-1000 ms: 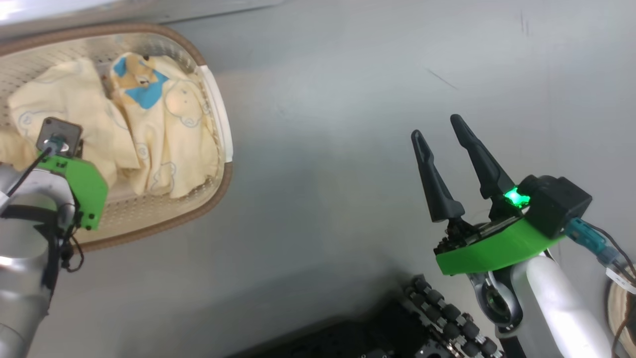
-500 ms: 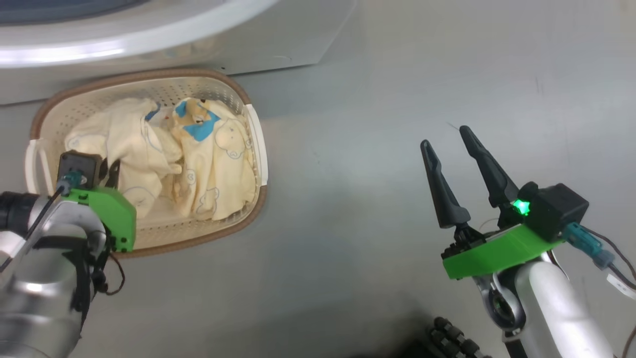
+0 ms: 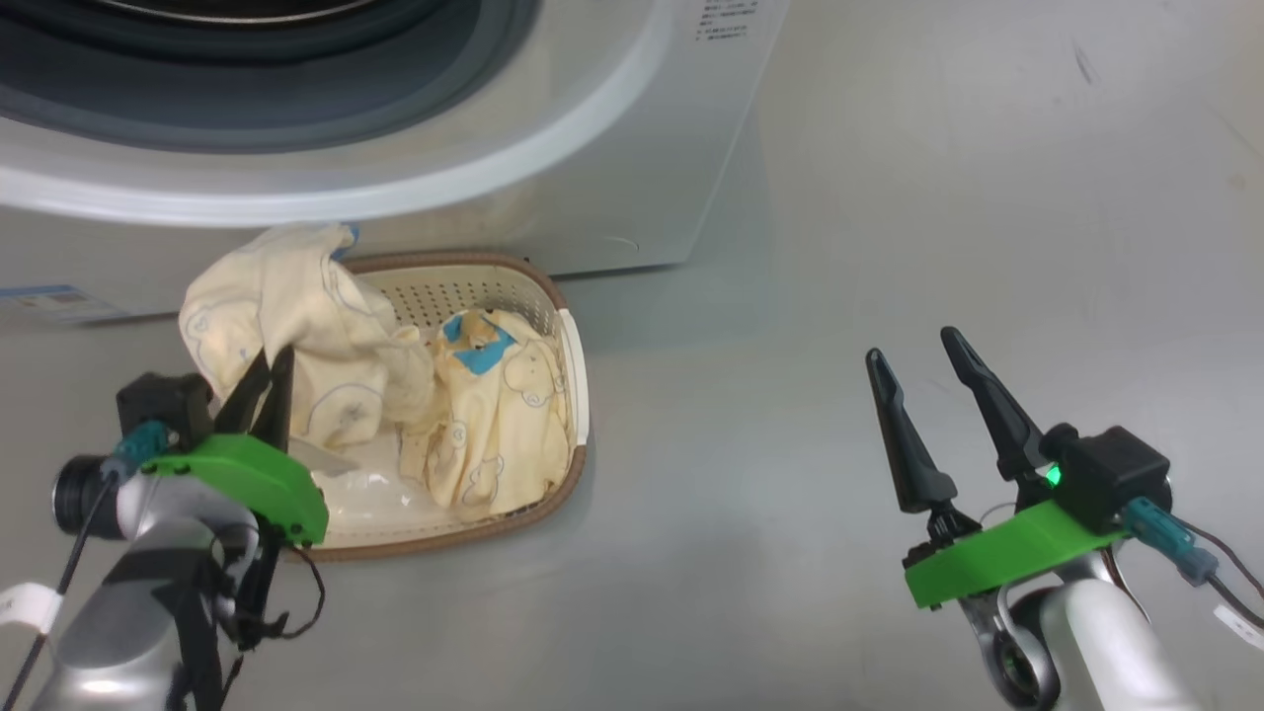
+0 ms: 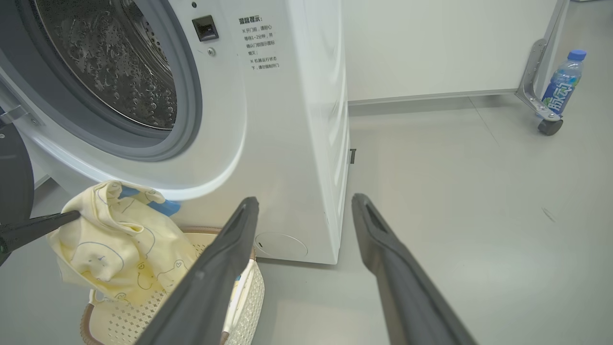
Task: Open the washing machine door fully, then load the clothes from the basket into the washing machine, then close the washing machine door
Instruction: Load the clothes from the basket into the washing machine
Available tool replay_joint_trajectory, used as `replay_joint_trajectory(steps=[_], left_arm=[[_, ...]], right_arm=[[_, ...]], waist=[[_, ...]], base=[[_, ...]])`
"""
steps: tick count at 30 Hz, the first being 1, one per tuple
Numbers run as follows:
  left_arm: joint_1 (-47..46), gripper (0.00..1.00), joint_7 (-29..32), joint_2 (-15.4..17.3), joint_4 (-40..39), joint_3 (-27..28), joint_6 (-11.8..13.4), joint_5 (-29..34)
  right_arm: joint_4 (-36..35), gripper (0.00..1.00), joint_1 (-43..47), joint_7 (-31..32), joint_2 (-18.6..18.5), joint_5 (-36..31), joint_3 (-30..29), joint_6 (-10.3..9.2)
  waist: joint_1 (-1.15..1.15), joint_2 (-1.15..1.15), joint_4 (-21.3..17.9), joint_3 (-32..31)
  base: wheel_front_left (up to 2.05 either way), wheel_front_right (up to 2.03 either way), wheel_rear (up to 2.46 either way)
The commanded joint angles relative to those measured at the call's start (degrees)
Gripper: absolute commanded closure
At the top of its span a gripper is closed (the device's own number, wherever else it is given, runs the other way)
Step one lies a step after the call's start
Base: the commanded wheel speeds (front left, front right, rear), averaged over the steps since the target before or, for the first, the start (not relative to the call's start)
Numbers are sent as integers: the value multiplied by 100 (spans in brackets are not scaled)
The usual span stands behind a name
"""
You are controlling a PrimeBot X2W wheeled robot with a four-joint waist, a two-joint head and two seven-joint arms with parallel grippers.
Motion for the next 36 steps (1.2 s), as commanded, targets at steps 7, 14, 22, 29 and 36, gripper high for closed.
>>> replay_joint_trajectory(steps=[7, 14, 22, 29, 36], left_arm=[[764, 100, -81, 157, -1111, 713, 304, 144], [1494, 100, -81, 217, -2070, 1273, 564, 213], [2172, 100, -82, 293, -3047, 1670, 738, 236], [2640, 100, -19, 500, -3686, 1776, 1003, 327], [3213, 100, 105, 628, -4307, 1905, 1352, 358]], right_arm=[[-77, 0, 377, -55, -29, -128, -31, 0], [-25, 0, 578, -55, -29, -159, -45, 0], [37, 0, 763, -55, -29, -149, -48, 0], [39, 0, 861, -55, -29, -162, -31, 0], [67, 0, 948, -55, -29, -167, 27, 0]], waist=[[1, 0, 279, -989], [1, 0, 326, -1519], [1, 0, 379, -1928], [1, 0, 365, -2180], [1, 0, 286, -2377]], base=[[0, 0, 0], [0, 0, 0], [0, 0, 0], [0, 0, 0], [0, 0, 0]])
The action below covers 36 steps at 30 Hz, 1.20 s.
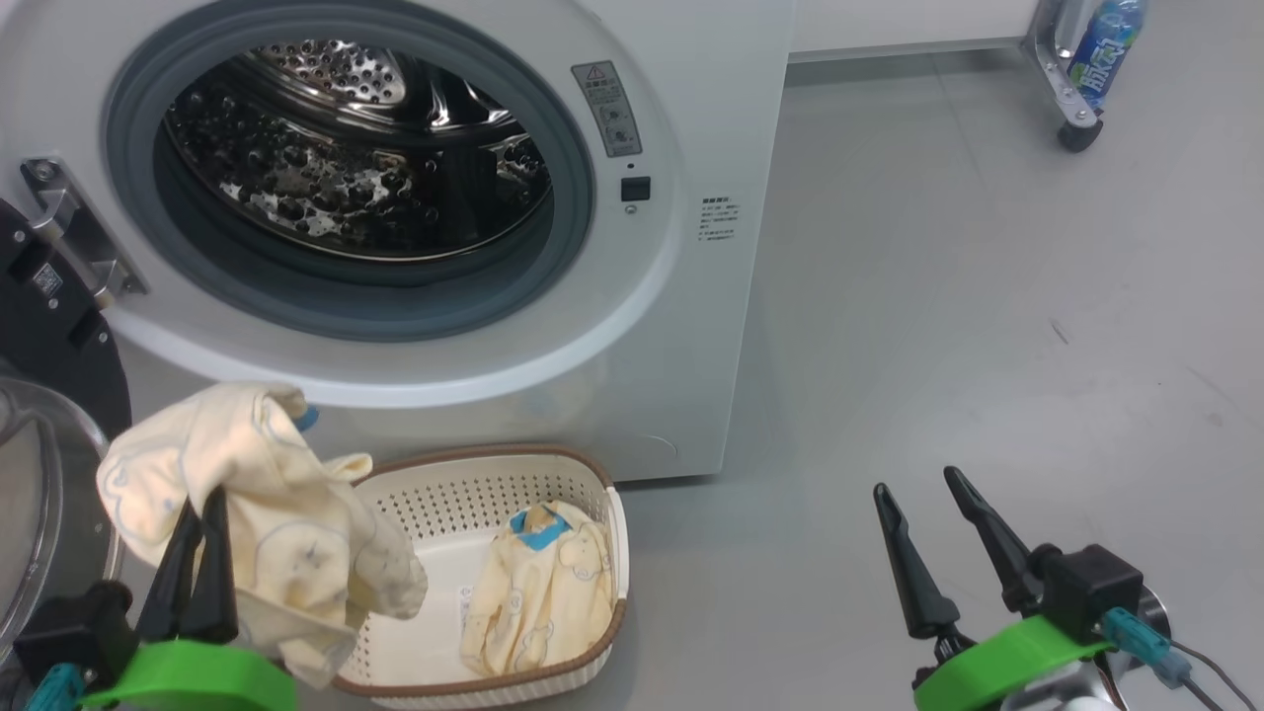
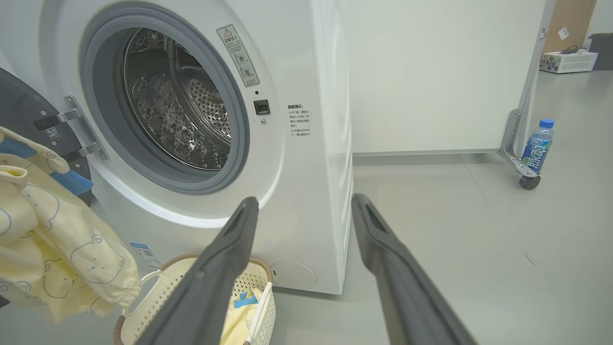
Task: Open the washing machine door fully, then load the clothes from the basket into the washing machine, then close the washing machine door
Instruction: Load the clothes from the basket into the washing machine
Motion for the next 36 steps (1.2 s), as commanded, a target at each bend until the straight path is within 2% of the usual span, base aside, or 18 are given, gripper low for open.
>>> replay_joint_trajectory(steps=[1, 7, 17, 27, 30, 34, 36], left_arm=[[-110, 100, -9, 201, -250, 323, 66, 34], [512, 100, -7, 176, -599, 438, 331, -18], [731, 100, 42, 205, -773, 445, 385, -85], [511, 100, 42, 247, -701, 448, 311, -136], [103, 100, 65, 309, -551, 361, 111, -142], [-191, 100, 79, 338, -418, 371, 41, -167], [-461, 100, 96, 391, -268, 365, -70, -193]], right_arm=[[-157, 0, -114, -55, -30, -23, 123, 0], [-151, 0, -68, -55, -30, -32, 146, 0], [-210, 0, -74, -55, -30, -31, 108, 0], [-273, 0, -134, -55, -30, 8, 81, 0], [-293, 0, -211, -55, -30, 31, 108, 0], [-303, 0, -283, -55, -30, 31, 164, 0], [-312, 0, -350, -55, -30, 50, 198, 0]], waist=[[1, 0, -36, -55], [1, 0, -121, -133], [1, 0, -99, 31], [1, 0, -11, 309], [1, 0, 4, 510], [1, 0, -44, 633], [1, 0, -121, 772]], base=[[0, 0, 0], [0, 0, 0], [0, 0, 0], [0, 0, 0], [0, 0, 0], [0, 0, 0], [0, 0, 0]])
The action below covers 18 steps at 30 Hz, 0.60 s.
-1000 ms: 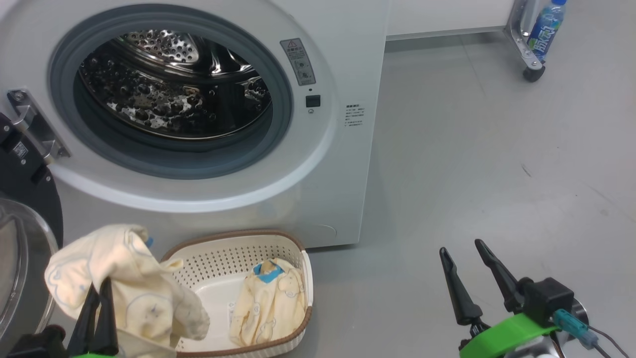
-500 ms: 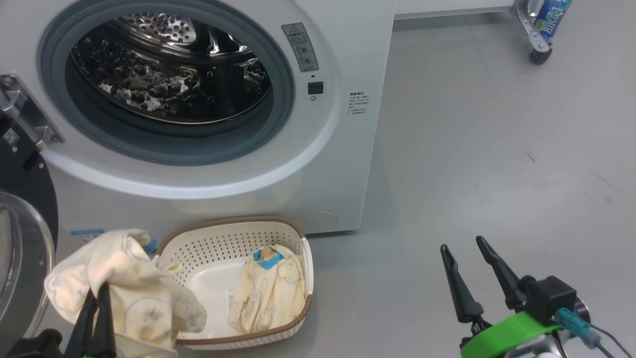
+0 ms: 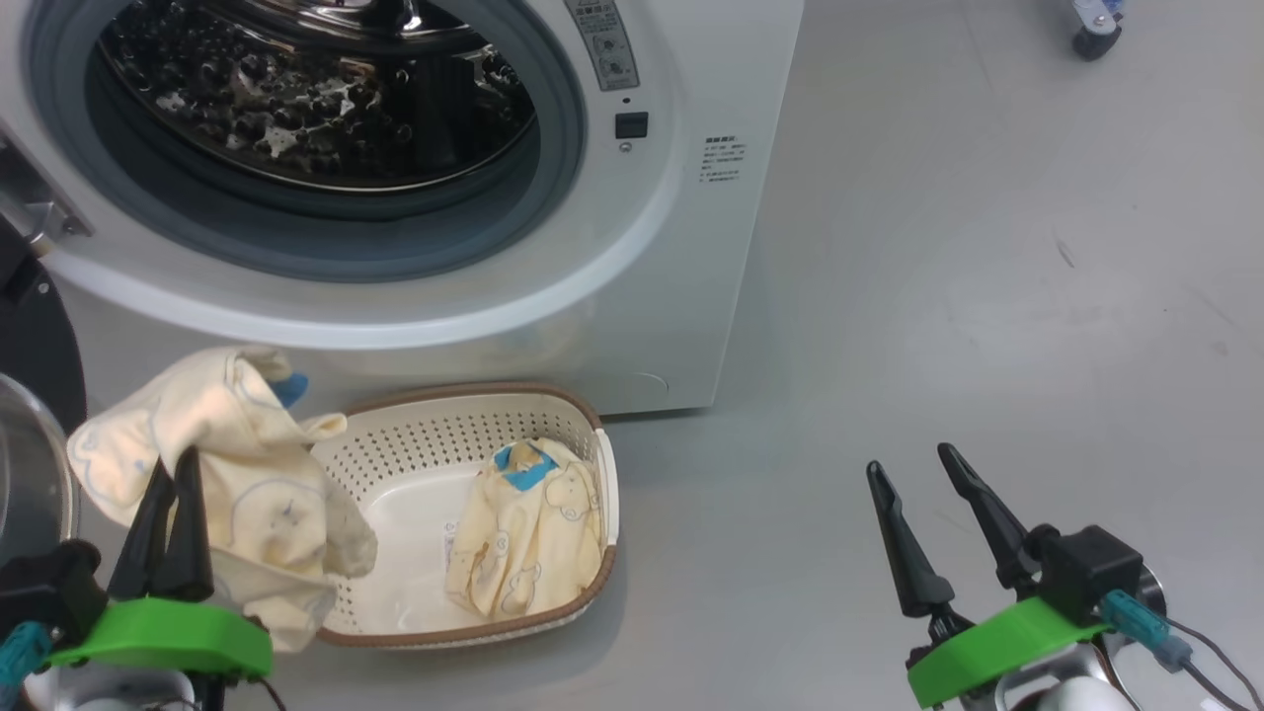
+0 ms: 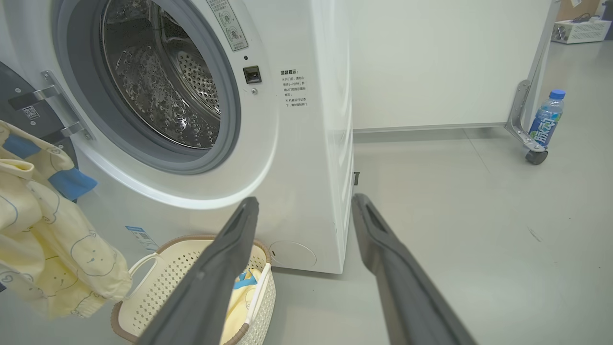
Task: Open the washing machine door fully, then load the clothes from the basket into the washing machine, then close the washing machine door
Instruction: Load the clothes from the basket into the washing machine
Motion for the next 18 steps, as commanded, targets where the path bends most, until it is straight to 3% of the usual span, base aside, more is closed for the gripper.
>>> replay_joint_trajectory(steps=[1, 18], left_arm=[[-386, 100, -5, 250, -81, 252, -75, -33], [-1780, 100, 57, 537, 638, 268, -574, -144]], right_arm=[[-206, 0, -272, -55, -30, 47, 141, 0], [-448, 0, -501, -55, -30, 86, 205, 0]], waist=[[0, 0, -78, 113], [0, 0, -498, 1154]], base=[[0, 0, 0], [0, 0, 0]])
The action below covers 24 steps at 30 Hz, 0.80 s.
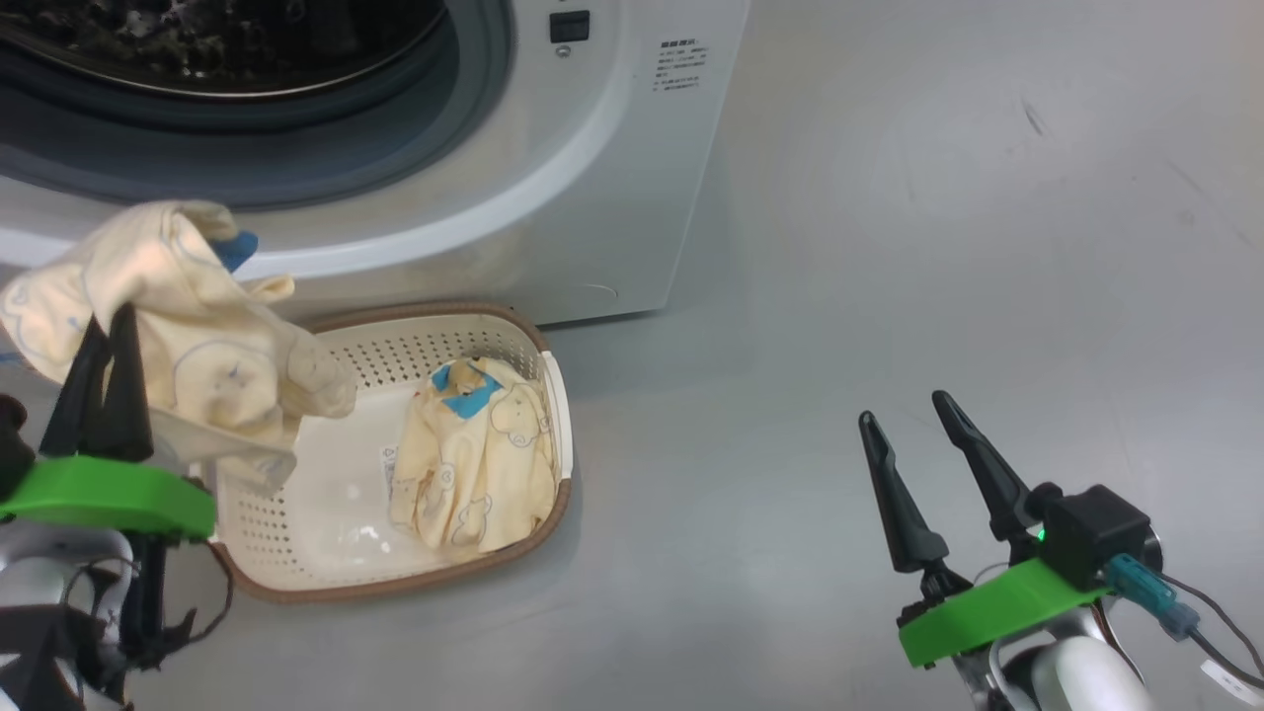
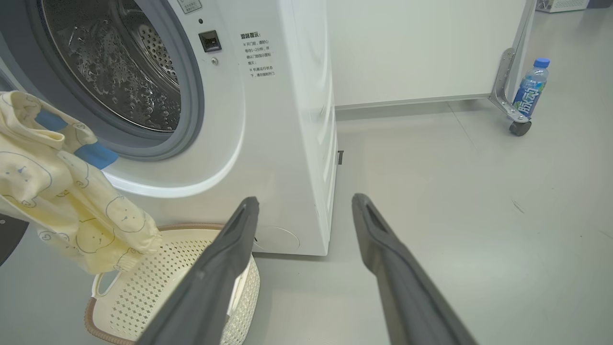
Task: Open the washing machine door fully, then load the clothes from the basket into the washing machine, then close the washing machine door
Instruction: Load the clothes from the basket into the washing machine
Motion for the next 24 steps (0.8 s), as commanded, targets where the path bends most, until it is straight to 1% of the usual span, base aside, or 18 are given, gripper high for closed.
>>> replay_joint_trajectory(steps=[1, 8, 10, 15, 20, 24], left_arm=[[-405, 100, -7, 301, -100, 256, -43, 8], [-1113, 100, 125, 449, 246, 205, -243, 19], [-1353, 100, 235, 462, 392, 176, -319, -24], [-1968, 100, 500, 608, 764, 106, -458, 1], [-2487, 100, 748, 643, 1143, -23, -596, -4], [-2929, 100, 892, 657, 1383, -149, -656, 71]], right_arm=[[-213, 0, -173, -55, -30, 29, 160, 0], [-269, 0, -286, -55, -30, 86, 256, 0], [-274, 0, -310, -55, -30, 95, 272, 0], [-299, 0, -363, -55, -30, 132, 337, 0], [-294, 0, -380, -55, -30, 185, 403, 0], [-299, 0, -393, -55, -30, 218, 452, 0]], waist=[[-1, 0, -104, 171], [-1, 0, -266, 479], [-1, 0, -307, 544], [-1, 0, -432, 695], [-1, 0, -549, 803], [-1, 0, -626, 899]], base=[[0, 0, 0], [0, 0, 0], [0, 0, 0], [0, 0, 0], [0, 0, 0], [0, 0, 0]])
